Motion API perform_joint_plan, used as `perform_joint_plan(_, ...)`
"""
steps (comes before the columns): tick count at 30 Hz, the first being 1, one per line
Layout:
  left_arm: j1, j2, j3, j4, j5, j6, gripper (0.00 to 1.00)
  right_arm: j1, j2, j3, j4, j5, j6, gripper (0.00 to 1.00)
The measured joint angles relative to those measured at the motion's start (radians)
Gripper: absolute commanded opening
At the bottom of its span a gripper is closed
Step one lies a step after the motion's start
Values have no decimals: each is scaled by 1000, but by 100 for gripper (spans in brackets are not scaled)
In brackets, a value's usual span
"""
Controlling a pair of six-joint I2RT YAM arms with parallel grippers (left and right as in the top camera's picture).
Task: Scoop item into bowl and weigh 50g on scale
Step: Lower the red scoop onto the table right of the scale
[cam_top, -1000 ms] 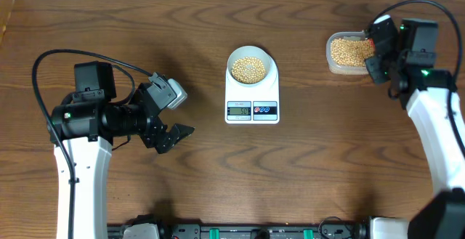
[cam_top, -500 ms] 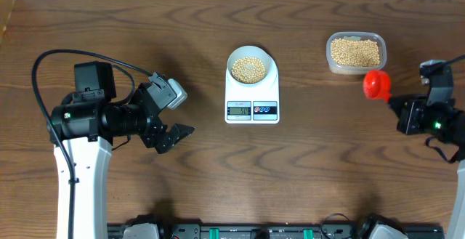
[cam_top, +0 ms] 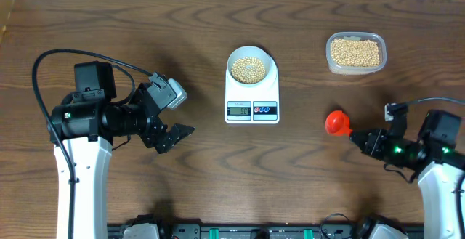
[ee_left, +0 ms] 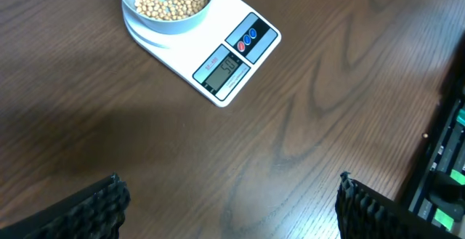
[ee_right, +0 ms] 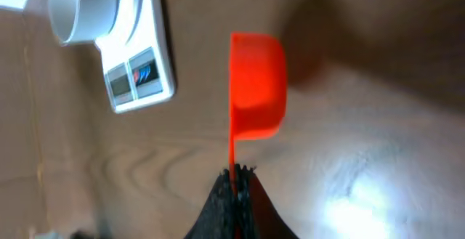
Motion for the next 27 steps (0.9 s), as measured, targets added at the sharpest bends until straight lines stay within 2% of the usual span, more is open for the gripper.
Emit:
perform_joint_plan(4,0,0,0,0,0,0,93,0,1,-126,221,-9,86,1)
perform_joint_plan(7,0,0,0,0,0,0,93,0,0,-201,388,-24,187,7)
perform_joint_plan(10,0,0,0,0,0,0,93,0,0,-238,419,-29,244,25)
perform_joint_plan(17,0,0,0,1,0,0,93,-4,0,-253,407,64,261,42)
perform_joint_plan(20,0,0,0,1,0,0,93,-4,0,-253,415,114,237,59)
perform_joint_plan(22,0,0,0,1,0,0,93,-4,0,-254,431,136,195,80)
perform_joint_plan(23,0,0,0,0,0,0,93,-4,0,-254,441,144,174,99)
perform_joint_plan(27,0,0,0,1,0,0,93,-5,0,-254,494,168,57,99)
